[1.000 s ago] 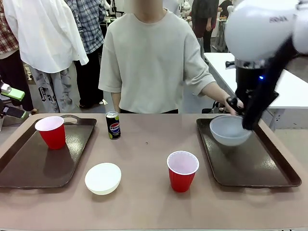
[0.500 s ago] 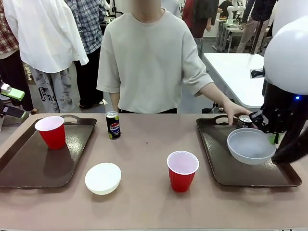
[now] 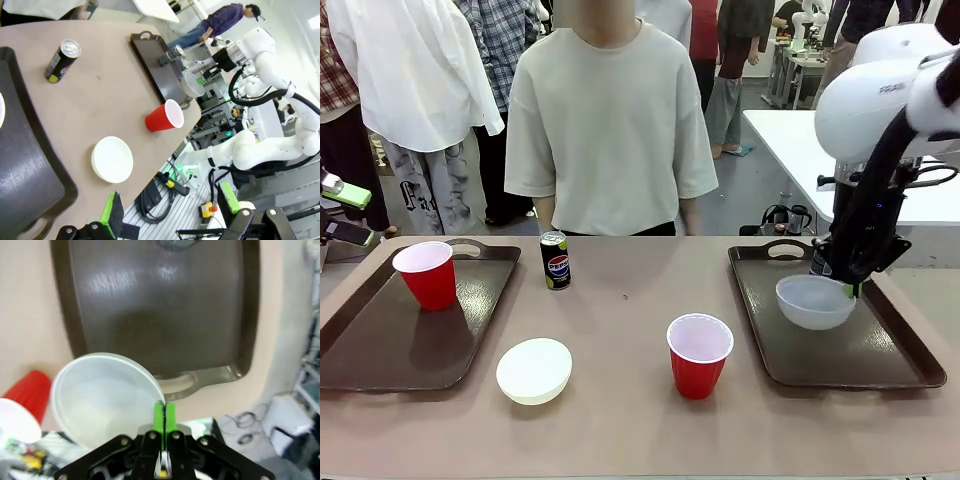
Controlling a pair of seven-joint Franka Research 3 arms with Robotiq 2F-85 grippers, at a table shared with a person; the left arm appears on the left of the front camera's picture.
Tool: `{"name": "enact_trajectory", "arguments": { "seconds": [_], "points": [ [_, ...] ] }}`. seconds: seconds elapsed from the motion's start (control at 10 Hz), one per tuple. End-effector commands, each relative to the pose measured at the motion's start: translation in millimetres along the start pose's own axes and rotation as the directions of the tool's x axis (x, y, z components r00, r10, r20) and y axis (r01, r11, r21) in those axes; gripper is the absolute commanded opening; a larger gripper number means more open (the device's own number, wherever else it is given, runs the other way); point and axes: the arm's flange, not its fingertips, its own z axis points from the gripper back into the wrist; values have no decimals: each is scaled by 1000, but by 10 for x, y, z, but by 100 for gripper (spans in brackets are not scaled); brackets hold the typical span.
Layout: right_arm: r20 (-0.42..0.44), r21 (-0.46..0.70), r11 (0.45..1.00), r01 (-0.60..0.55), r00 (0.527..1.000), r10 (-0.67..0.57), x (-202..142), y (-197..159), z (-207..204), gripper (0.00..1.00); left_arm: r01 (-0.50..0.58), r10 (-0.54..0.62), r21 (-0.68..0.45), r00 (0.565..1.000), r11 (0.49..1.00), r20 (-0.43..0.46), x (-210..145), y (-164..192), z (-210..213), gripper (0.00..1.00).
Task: Prepare tableware on both trays.
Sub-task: Pick up a Picnic Bowl from the table and place it on a Handle tray.
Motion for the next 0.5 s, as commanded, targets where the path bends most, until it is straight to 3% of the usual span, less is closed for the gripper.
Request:
{"name": "enact_trajectory", "arguments": {
  "seconds": [0.0,0.2,0.3,0.4],
  "points": [
    [35,47,998,39,999,-41,-89,-28,79,1,23,-23,-20,1000,1000,16,5,9,-11,100],
    [-2,-4,1000,-2,1000,2,7,9,-4,1,23,-23,-20,1000,1000,16,5,9,-11,100],
    [81,28,999,-23,997,20,160,-18,-119,1,23,-23,-20,1000,1000,16,5,9,-11,100],
    [105,69,996,-50,994,43,251,-38,-296,1,23,-23,-20,1000,1000,16,5,9,-11,100]
  ]
}}
